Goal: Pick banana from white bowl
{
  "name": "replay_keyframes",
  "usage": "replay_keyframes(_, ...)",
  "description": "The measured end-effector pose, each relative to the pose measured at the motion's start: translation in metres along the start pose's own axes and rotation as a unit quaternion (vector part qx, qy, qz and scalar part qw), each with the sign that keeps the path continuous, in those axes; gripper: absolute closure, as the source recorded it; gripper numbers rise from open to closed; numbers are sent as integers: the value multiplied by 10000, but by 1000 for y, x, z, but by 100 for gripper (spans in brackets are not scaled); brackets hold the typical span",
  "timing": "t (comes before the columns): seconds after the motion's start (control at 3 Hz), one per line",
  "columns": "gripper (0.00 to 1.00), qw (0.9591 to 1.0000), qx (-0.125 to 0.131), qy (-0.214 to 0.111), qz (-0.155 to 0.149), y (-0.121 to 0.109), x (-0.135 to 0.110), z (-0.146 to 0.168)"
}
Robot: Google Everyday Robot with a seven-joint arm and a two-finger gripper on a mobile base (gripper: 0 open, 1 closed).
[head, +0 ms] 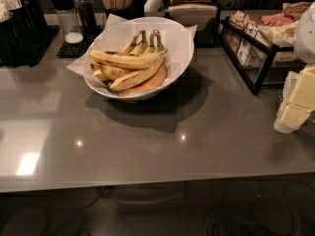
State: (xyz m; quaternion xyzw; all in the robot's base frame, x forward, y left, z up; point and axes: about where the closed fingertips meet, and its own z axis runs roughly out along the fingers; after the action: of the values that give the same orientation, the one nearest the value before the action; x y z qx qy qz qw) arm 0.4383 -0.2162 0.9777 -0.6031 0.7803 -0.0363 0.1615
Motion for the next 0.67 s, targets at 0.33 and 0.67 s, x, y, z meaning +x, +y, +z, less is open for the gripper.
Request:
replay_keyframes(0.33,0,10000,0,0,0,0,0,0)
replay_keyframes(0.67,0,9995,-88,-293,19,-1,-8,3)
